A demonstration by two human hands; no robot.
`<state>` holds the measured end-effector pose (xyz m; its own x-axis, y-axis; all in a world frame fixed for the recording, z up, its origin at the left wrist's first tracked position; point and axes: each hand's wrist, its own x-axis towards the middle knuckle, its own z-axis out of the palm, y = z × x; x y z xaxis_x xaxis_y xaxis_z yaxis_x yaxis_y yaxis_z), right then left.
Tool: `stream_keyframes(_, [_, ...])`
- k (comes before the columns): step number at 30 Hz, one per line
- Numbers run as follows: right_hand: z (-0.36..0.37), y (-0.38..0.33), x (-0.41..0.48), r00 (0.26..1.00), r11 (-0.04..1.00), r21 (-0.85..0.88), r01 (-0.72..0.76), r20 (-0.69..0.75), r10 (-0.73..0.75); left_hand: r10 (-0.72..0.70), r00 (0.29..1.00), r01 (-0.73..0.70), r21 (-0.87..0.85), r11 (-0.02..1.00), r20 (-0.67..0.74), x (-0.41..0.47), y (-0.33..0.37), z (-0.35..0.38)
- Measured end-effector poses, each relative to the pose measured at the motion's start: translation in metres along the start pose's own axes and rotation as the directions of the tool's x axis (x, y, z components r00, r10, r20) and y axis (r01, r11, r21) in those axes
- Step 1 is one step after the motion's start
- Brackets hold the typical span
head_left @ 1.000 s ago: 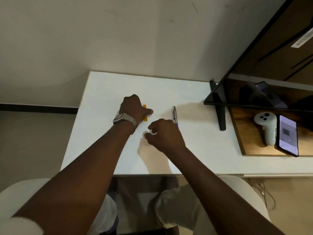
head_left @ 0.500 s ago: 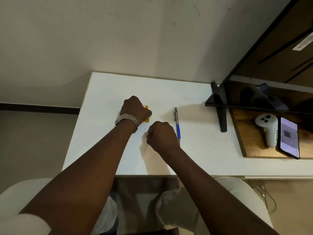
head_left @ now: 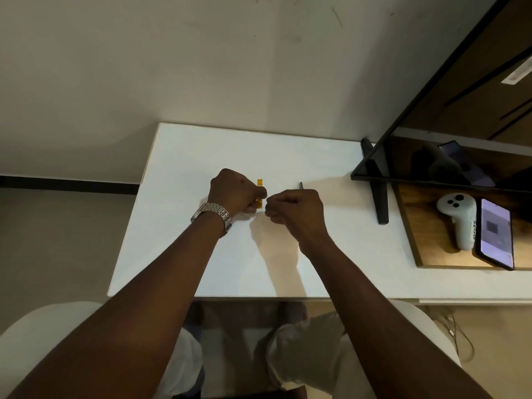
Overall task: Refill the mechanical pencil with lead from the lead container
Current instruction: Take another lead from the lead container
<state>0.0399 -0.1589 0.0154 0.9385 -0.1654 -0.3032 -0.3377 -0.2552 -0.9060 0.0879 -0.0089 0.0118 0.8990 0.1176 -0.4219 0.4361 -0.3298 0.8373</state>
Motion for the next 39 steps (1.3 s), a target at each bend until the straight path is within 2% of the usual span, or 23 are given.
stream_keyframes(5, [-0.005, -0.003, -0.008, 0.999, 0.983, 0.183, -0.031, 0.036, 0.025, -0.018, 0.998, 0.029, -0.217, 0.976, 0.052, -0.011, -0.004, -0.001])
stream_keyframes(9, [-0.007, -0.005, -0.019, 0.999, 0.945, 0.324, -0.049, 0.009, 0.049, -0.032, 0.997, 0.058, -0.389, 0.919, 0.074, -0.020, -0.009, -0.004])
stream_keyframes(15, [-0.003, -0.007, -0.033, 0.998, 0.941, 0.334, -0.053, -0.009, 0.059, -0.049, 0.996, 0.083, -0.519, 0.851, 0.080, -0.032, -0.004, -0.006])
stream_keyframes(18, [0.000, -0.006, -0.039, 0.999, 0.933, 0.357, -0.042, 0.006, 0.043, -0.047, 0.996, 0.082, -0.550, 0.831, 0.077, -0.035, 0.001, -0.005])
stream_keyframes(26, [0.000, -0.008, -0.046, 0.996, 0.911, 0.411, -0.019, -0.074, 0.054, -0.056, 0.995, 0.092, -0.572, 0.815, 0.082, -0.038, 0.005, -0.002])
stream_keyframes(39, [-0.003, -0.013, -0.049, 0.988, 0.829, 0.551, -0.098, -0.047, 0.148, -0.042, 0.996, 0.080, -0.574, 0.815, 0.080, -0.041, 0.009, -0.001])
